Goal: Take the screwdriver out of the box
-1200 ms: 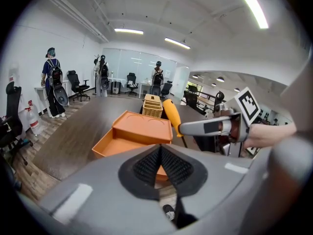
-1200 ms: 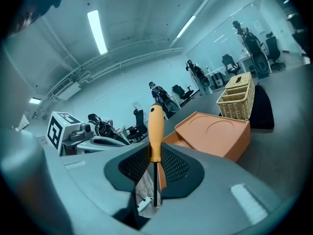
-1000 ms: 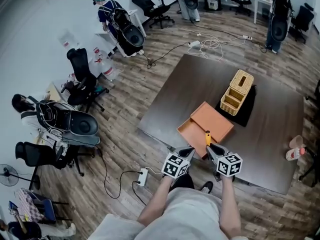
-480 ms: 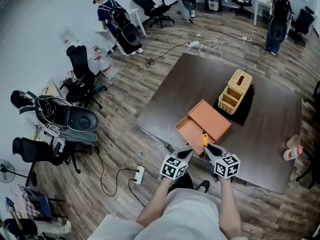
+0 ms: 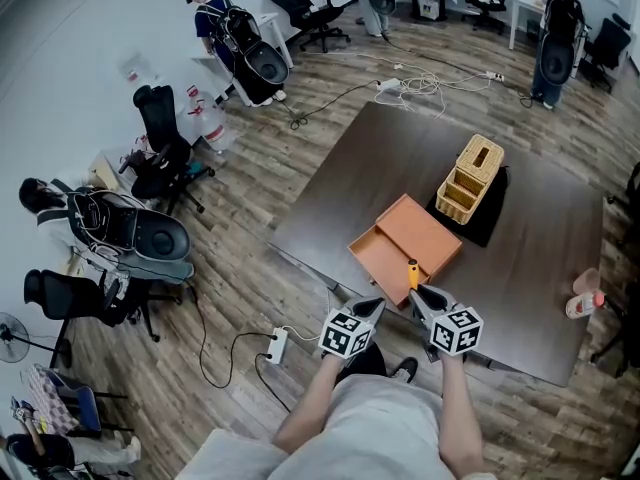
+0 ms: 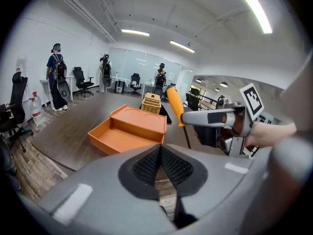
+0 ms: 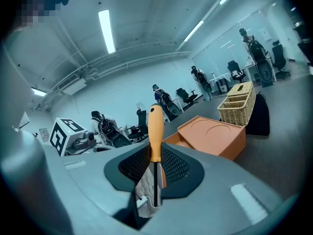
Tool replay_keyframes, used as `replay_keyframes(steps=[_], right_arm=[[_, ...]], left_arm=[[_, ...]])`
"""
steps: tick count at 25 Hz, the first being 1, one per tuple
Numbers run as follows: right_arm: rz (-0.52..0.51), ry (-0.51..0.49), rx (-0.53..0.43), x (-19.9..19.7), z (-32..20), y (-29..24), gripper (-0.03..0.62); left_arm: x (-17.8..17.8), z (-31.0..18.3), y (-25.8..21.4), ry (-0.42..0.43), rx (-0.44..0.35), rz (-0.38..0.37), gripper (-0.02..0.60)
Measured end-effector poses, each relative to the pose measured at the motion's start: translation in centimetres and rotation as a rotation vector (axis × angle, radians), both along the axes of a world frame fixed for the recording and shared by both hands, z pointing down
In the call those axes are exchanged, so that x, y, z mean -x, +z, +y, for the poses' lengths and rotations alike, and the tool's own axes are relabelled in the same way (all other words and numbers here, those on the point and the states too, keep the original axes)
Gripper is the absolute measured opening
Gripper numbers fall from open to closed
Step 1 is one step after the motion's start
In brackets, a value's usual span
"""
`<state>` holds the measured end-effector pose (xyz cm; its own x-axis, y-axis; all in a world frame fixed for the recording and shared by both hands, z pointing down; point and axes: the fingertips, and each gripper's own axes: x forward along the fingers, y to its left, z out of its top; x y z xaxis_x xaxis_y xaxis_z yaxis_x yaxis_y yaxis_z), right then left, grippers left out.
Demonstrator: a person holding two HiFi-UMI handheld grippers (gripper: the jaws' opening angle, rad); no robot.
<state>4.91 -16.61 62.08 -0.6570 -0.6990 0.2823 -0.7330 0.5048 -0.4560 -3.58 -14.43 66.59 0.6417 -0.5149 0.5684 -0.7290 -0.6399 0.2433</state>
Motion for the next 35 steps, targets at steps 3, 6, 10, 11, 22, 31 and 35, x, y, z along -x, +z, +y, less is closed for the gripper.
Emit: replay_keyframes(steps=[3, 6, 10, 11, 22, 31, 35], right_arm=[[0.001, 0.004, 0.000, 0.3, -0.1, 0.2, 0.069], [0.002, 0.013, 0.002, 0.0, -0.2, 0.1, 0.069], [0.006, 0.017, 0.000, 0.0, -0.4, 0.2, 0.069], [0.006, 0.018, 0.000, 0.0, -0.5, 0.2, 0.069], [0.017, 0.011, 0.006, 0.2, -0.5, 0.7, 0.069], [0.022, 0.012, 0.008, 0.1, -0.4, 0.5, 0.069], [0.024, 0.016, 0.008, 0.0, -0.3, 0.7, 0.069]], left_arm=[[0.3, -0.1, 0.1, 0.001, -0.001, 0.005, 0.054], [0.2, -0.2, -0.4, 0.001, -0.011, 0.014, 0.054], [0.5, -0.3, -0.6, -0.003, -0.016, 0.018, 0.054], [0.6, -0.4, -0.6, -0.005, -0.015, 0.019, 0.054], [1.0, -0.4, -0.7, -0.019, -0.016, 0.038, 0.054], [1.2, -0.7, -1.4, -0.032, -0.024, 0.060, 0.054], [1.3, -0.5, -1.2, -0.033, -0.021, 0.065, 0.054]])
